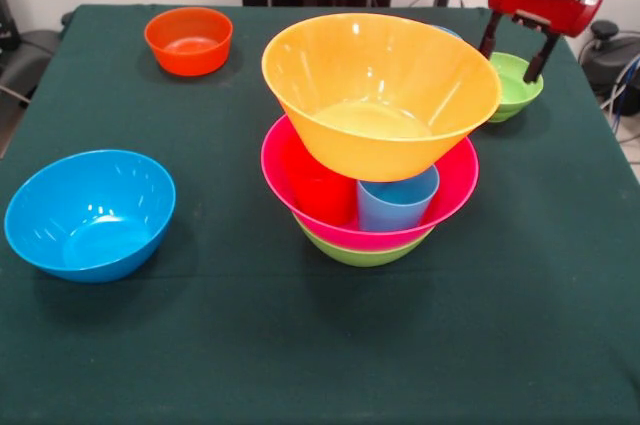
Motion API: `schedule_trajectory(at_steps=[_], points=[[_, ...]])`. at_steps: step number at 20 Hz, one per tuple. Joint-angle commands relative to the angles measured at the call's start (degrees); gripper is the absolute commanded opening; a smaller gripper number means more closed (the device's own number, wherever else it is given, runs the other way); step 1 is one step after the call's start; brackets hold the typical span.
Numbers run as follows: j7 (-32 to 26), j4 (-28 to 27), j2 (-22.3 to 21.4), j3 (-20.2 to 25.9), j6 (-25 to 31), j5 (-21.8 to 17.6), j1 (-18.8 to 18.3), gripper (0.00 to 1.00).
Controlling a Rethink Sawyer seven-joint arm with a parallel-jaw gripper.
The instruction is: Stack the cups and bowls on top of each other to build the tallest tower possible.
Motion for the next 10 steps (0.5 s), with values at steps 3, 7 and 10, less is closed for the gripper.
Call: schedule_trajectory(at_steps=[3,7,10], points=[[6.1,5.5,1.7,11.2,-4.9,-0.3,-2.2,1.00],[6.0,5.7,0.8,11.0,-3.4,-1.2,-2.2,1.00],[6.3,5.5,0.1,10.3,-1.4,-1.5,-1.8,1.00]])
